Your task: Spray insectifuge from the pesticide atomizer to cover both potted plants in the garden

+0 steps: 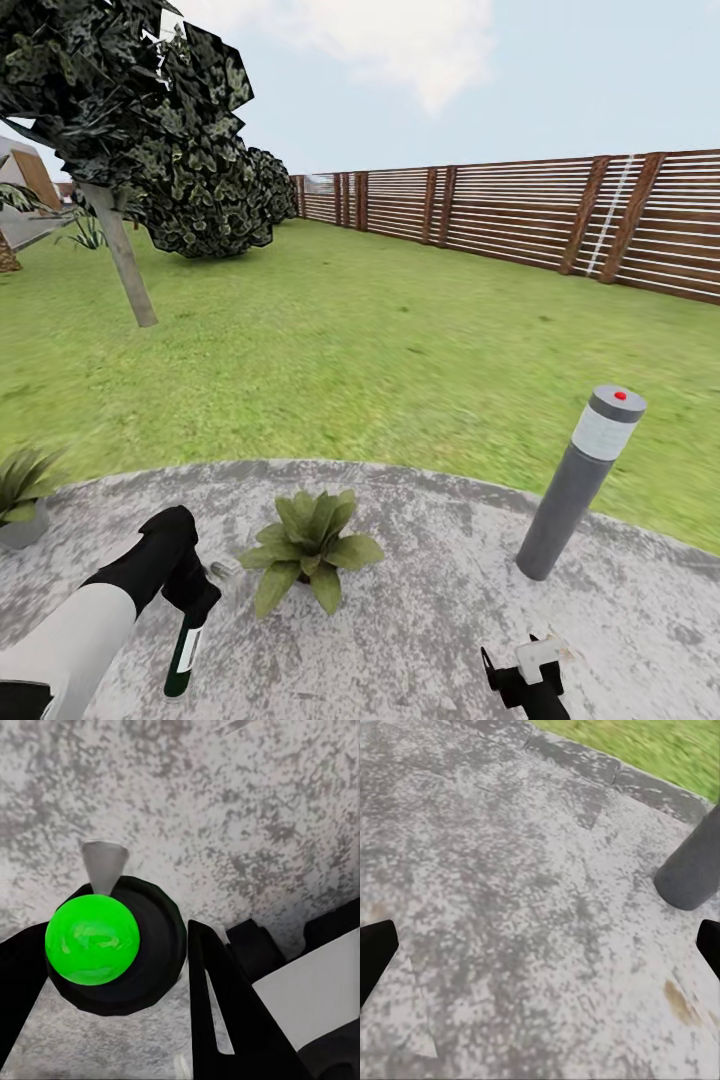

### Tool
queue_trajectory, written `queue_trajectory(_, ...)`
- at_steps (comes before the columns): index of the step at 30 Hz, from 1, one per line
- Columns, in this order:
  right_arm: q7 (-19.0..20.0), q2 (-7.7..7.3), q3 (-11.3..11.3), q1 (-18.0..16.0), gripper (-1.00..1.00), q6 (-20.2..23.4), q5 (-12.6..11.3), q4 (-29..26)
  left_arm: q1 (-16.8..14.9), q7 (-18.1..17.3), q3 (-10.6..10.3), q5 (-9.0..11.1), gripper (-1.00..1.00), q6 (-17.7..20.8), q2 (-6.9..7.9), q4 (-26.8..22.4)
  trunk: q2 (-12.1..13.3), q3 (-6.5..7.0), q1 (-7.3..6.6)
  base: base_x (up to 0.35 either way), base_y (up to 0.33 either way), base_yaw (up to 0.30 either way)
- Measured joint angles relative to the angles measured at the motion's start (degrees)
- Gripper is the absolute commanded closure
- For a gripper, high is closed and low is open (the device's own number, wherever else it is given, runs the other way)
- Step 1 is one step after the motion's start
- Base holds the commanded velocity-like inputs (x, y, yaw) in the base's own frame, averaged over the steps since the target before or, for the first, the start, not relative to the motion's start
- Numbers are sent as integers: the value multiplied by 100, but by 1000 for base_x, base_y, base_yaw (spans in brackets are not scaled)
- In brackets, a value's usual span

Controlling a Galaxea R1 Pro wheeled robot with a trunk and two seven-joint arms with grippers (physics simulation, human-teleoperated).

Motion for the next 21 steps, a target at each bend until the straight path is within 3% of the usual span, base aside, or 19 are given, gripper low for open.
queue_trajectory(10, 0, 2, 1, -1, -100, 1, 0, 1, 3, 7, 1, 15, 100, -34, 2, 16, 0, 0, 3, 20, 9, 0)
queue_trajectory(21, 1, 2, 0, -2, -100, 2, 0, 1, 353, 27, 22, 51, 100, -62, 20, 126, 0, 0, 3, 0, 0, 0)
